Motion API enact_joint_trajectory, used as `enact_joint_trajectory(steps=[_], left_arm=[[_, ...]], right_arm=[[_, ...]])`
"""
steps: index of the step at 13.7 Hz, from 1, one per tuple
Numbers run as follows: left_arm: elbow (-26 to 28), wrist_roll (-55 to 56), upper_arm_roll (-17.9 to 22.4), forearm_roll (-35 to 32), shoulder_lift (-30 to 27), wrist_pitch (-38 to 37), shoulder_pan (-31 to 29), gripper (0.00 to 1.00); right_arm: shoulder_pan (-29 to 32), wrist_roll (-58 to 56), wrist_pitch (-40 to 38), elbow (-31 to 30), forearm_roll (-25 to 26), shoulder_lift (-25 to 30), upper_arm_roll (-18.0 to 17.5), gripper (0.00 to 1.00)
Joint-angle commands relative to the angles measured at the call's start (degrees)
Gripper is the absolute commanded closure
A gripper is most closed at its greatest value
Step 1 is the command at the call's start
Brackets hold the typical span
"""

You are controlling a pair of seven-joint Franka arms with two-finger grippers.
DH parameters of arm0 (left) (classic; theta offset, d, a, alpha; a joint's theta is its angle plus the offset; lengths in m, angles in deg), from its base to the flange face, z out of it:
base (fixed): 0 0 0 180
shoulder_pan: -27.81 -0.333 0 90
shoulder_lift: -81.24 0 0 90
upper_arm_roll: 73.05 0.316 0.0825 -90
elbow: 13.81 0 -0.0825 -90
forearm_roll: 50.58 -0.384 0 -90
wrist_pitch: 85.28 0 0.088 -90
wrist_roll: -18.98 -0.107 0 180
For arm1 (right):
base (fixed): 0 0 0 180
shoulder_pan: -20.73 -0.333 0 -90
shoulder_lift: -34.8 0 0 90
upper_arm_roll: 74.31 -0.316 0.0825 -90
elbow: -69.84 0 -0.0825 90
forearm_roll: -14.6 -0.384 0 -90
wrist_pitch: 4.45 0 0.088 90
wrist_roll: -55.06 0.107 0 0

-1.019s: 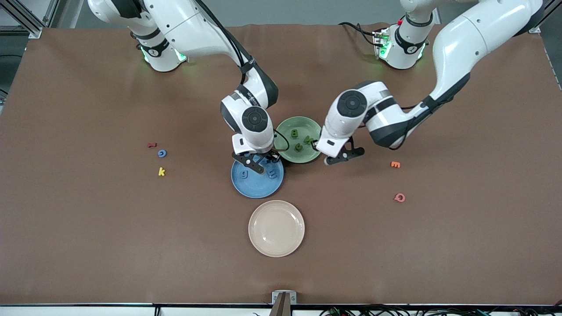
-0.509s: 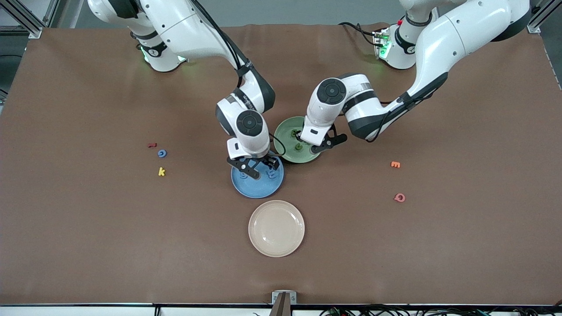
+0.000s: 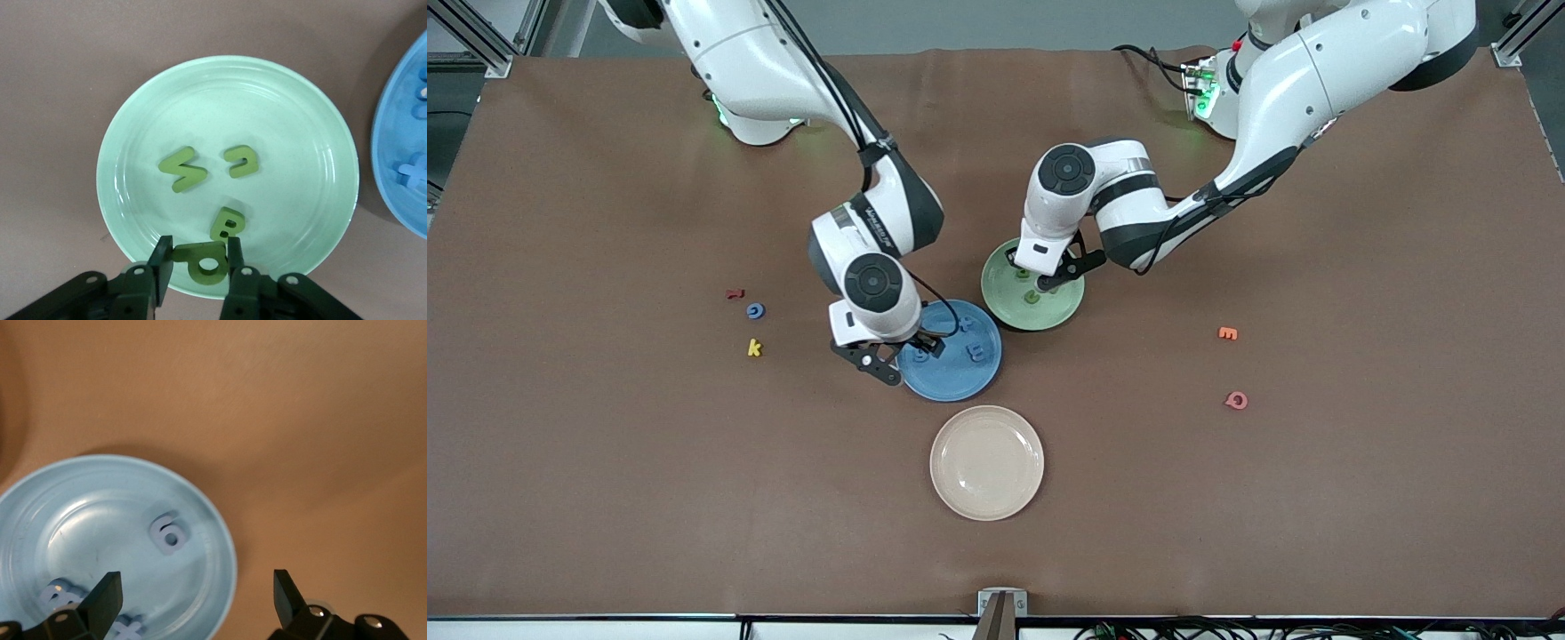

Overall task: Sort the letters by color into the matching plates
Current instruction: 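Reach the right gripper to the blue G while the left gripper withdraws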

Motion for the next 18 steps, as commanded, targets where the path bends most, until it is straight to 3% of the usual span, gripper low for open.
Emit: enact_joint_trajectory(steps=[1, 5, 11, 18], left_arm=[[0.3, 3.4, 0.2, -0.3, -0.7, 0.3, -0.3, 0.0], [-1.9, 2.8, 0.1, -0.6, -1.3, 0.0, -1.3, 0.0], [-12.6, -11.1, 0.3, -1.1, -1.9, -8.7, -5.6, 0.0], [-16.0, -26.4, 1.3, -1.6, -2.1, -12.6, -13.7, 0.0]], right_arm=[[2.2, -5.6, -0.6, -5.8, 1.5, 5.9, 0.1, 0.0], [7.5, -16.8, 0.2, -13.9, 2.4, 12.4, 0.1, 0.0], [14.2, -33.6, 8.4, -29.1, 2.9, 22.2, 0.1, 0.0], [20.9, -53.5, 23.2, -42.5, 2.9, 24.7, 0.1, 0.0]])
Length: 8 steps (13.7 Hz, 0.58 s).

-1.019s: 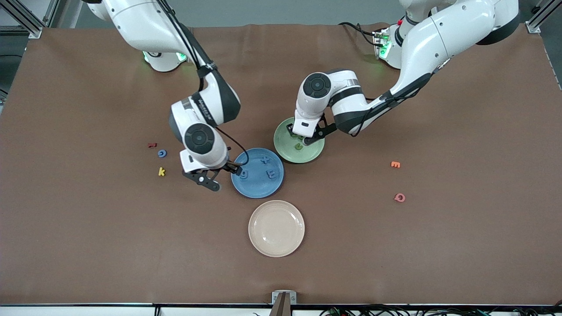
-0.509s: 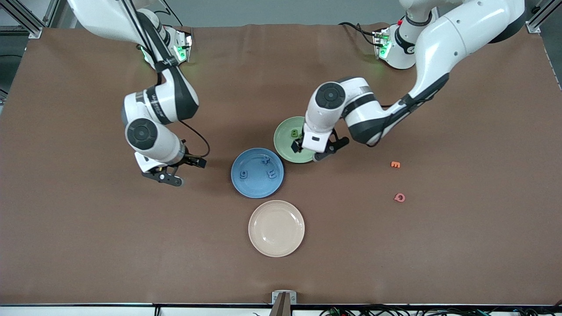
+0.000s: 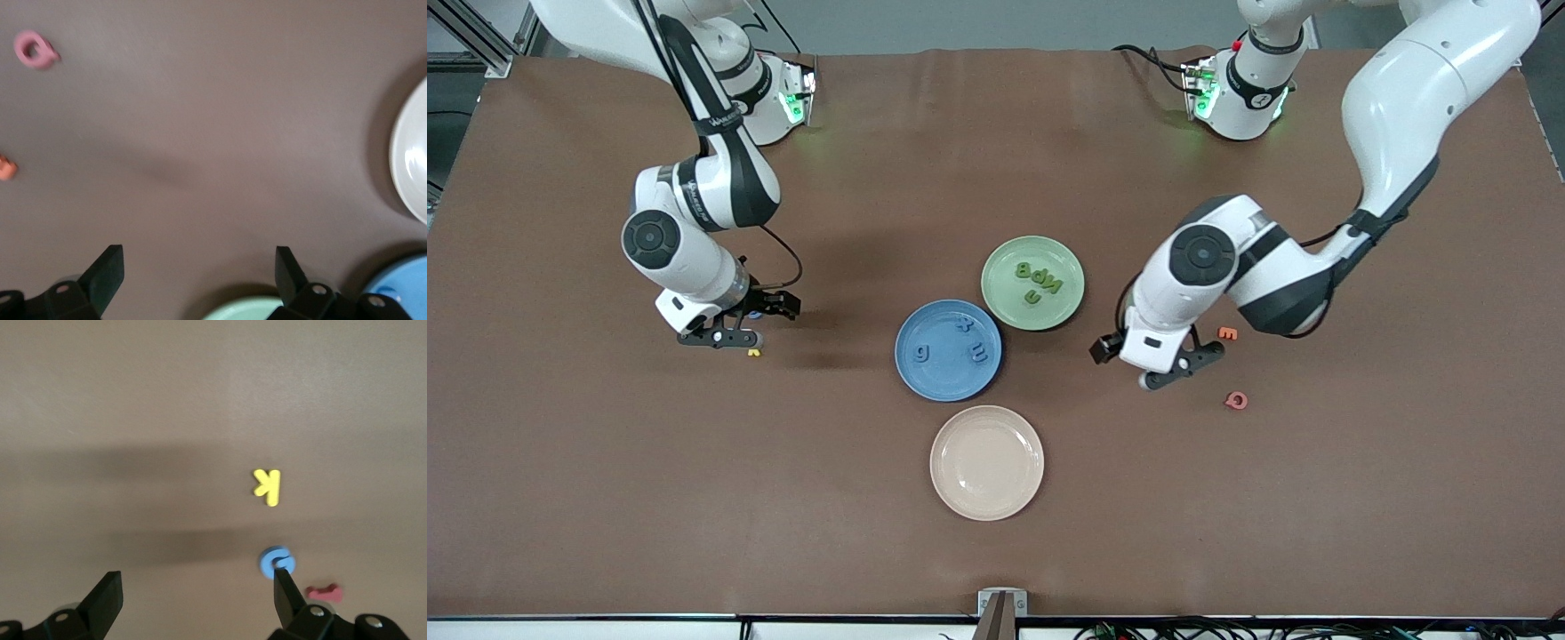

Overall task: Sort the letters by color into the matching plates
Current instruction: 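Reach the right gripper to the blue G while the left gripper withdraws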

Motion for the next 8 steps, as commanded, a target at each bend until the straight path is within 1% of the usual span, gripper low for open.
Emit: enact_joint_trajectory(steps=[1, 4, 6, 8], left_arm=[[-2.3, -4.5, 1.8, -2.0, -1.0, -3.3, -0.3, 0.0], [-3.9, -5.5, 2.9, -5.8, -1.0, -4.0, -0.3, 0.0], [-5.2, -7.9, 4.2, -5.9, -1.0, -4.2, 0.0, 0.0], [-5.5, -9.6, 4.5, -6.0, -1.2, -4.5, -0.8, 0.0]], right_arm=[[3.2, -6.3, 4.1, -5.2, 0.8, 2.2, -0.9, 0.0], [6.3, -13.3, 5.1, -6.7, 0.8, 1.8, -1.0, 0.0], [6.7, -15.0, 8.0, -8.9, 0.7, 1.8, -1.0, 0.0], [6.8, -16.5, 11.3, -10.9, 0.7, 1.8, -1.0, 0.0]])
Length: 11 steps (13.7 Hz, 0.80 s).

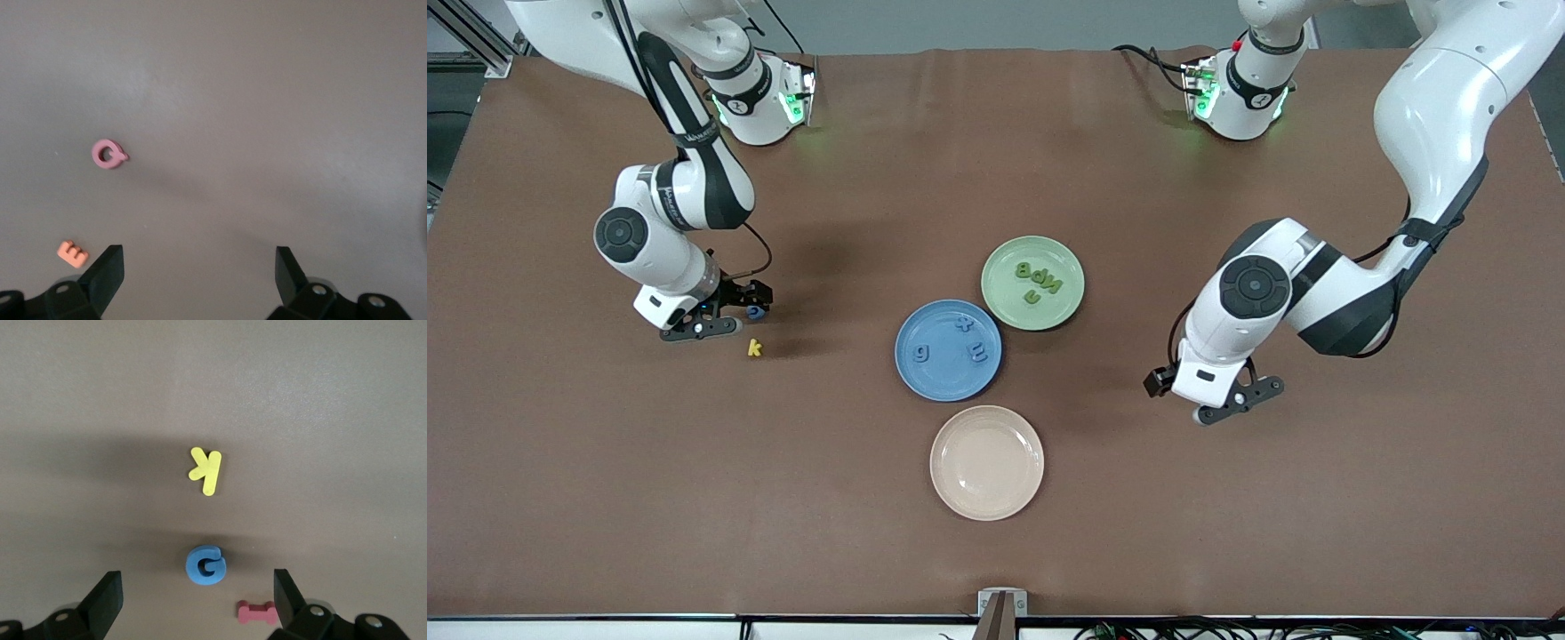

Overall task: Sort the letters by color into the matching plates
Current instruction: 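Grasp the blue G with the right gripper while the left gripper moves aside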

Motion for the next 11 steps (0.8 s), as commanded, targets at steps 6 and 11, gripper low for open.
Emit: enact_joint_trajectory(steps=[6, 11], left_arm=[[-4.9, -8.9, 9.9, 0.4, -4.9, -4.2, 3.4, 0.0], [-4.9, -25.6, 31.4, 17.7, -15.2, -4.2, 14.0, 0.0]], right_arm=[[1.0, -3.5, 15.4, -7.5, 0.3, -2.5, -1.0, 0.0], [1.0, -3.5, 20.0, -7.5, 0.3, -6.6, -1.0, 0.01]])
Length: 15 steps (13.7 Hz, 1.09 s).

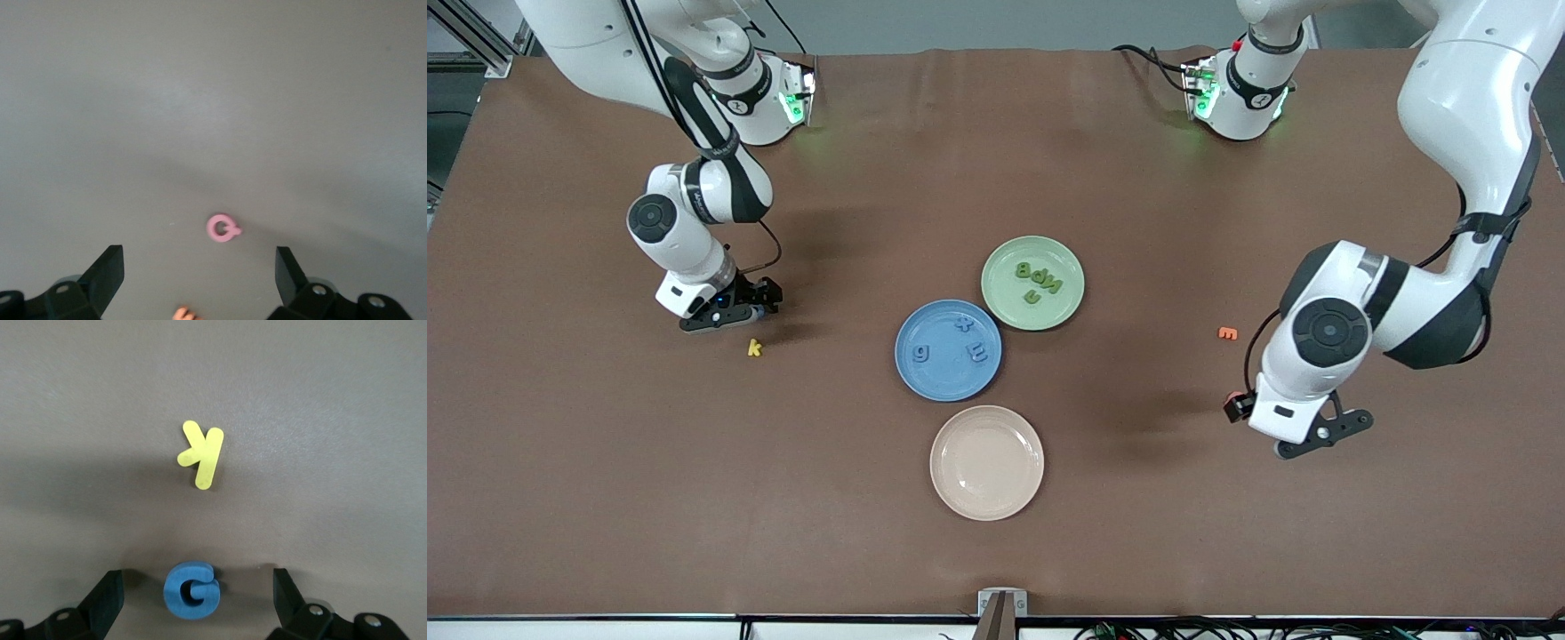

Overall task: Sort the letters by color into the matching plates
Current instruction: 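Grasp the blue G with the right gripper while the left gripper moves aside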

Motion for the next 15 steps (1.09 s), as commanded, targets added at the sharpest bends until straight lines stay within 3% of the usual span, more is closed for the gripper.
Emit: enact_joint_trajectory(steps=[1, 6, 10, 15], left_arm=[[0.7, -9.6, 11.2, 9.1, -7.4, -1.4, 5.7, 0.0], [1.5, -19.7, 22.3, 22.3, -14.9, -1.5, 10.4, 0.0], [5.0, -23.1, 24.5, 26.7, -22.6, -3.0, 10.9, 0.0], [5.3, -28.4, 28.4, 33.0, -30.7, -10.8, 14.4, 0.0]], right_arm=[[1.0, -0.7, 1.2, -0.5, 0.1, -0.6, -0.7, 0.02], [1.4, -0.2, 0.9, -0.4, 0.0, -0.7, -0.7, 0.14], [1.7, 0.1, 0.5, -0.4, 0.0, -0.5, -0.8, 0.17], [2.4, 0.2, 0.4, -0.3, -0.2, -0.5, -0.8, 0.17]])
